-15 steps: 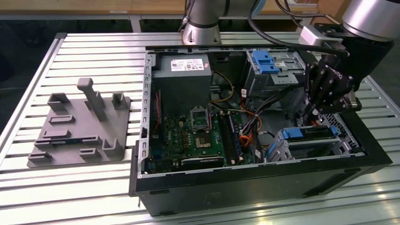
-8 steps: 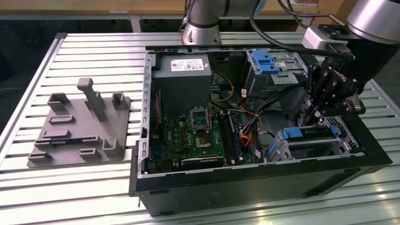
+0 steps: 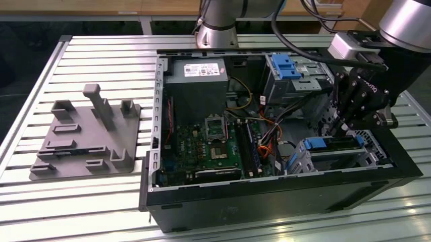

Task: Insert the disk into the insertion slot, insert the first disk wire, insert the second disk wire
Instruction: 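Insert the second disk wire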

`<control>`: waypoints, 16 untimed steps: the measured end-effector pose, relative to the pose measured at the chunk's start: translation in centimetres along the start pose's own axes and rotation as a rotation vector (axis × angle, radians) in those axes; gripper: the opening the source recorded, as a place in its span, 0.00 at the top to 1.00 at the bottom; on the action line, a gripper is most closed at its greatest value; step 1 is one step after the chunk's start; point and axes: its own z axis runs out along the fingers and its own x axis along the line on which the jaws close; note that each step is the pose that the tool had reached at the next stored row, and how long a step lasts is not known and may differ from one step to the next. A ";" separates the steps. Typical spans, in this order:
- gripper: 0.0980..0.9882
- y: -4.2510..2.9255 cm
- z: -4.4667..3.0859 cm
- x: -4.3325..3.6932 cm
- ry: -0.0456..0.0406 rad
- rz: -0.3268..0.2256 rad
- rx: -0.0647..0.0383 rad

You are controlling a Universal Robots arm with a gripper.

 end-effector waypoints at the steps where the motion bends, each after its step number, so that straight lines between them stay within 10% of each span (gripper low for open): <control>1: 0.95 0.00 0.00 0.00 0.0000 0.000 0.000; 16: 0.95 -0.13 0.20 0.13 -0.0001 0.000 0.000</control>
